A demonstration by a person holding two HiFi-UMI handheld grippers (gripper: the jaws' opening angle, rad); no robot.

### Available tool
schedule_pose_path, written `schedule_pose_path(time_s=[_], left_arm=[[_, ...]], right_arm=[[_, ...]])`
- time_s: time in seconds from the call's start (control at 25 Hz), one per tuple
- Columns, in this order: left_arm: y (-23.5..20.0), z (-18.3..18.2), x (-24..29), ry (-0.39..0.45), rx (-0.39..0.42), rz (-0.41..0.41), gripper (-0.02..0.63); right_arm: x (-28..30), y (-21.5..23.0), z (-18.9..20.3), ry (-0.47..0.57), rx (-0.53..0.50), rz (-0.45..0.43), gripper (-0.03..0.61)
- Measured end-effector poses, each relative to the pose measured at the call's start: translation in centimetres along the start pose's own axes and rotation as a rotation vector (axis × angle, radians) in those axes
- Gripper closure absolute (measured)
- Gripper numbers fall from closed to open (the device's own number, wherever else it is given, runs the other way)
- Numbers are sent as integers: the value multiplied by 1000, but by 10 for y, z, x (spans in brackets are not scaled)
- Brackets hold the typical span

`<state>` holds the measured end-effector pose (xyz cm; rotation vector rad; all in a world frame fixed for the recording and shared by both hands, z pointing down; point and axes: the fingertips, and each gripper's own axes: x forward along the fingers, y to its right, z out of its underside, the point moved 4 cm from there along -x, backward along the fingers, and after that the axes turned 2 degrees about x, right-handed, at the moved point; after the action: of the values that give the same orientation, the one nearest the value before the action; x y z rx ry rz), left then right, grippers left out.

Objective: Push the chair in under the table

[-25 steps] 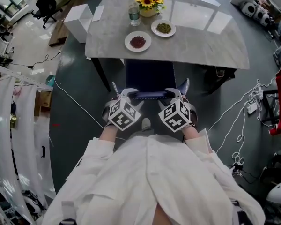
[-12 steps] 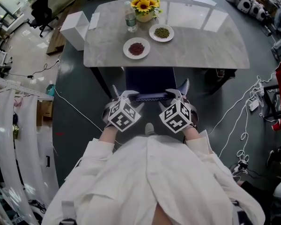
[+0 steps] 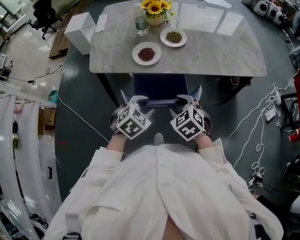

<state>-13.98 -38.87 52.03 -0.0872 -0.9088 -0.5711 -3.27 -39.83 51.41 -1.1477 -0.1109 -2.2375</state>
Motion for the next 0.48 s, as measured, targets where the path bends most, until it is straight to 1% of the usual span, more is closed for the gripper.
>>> schedule_pose_path(time_s=[0.48], left_arm=[[-17,-6,8,0,1,-7,459]], right_arm=[[10,16,-7,6,-4,3,388]])
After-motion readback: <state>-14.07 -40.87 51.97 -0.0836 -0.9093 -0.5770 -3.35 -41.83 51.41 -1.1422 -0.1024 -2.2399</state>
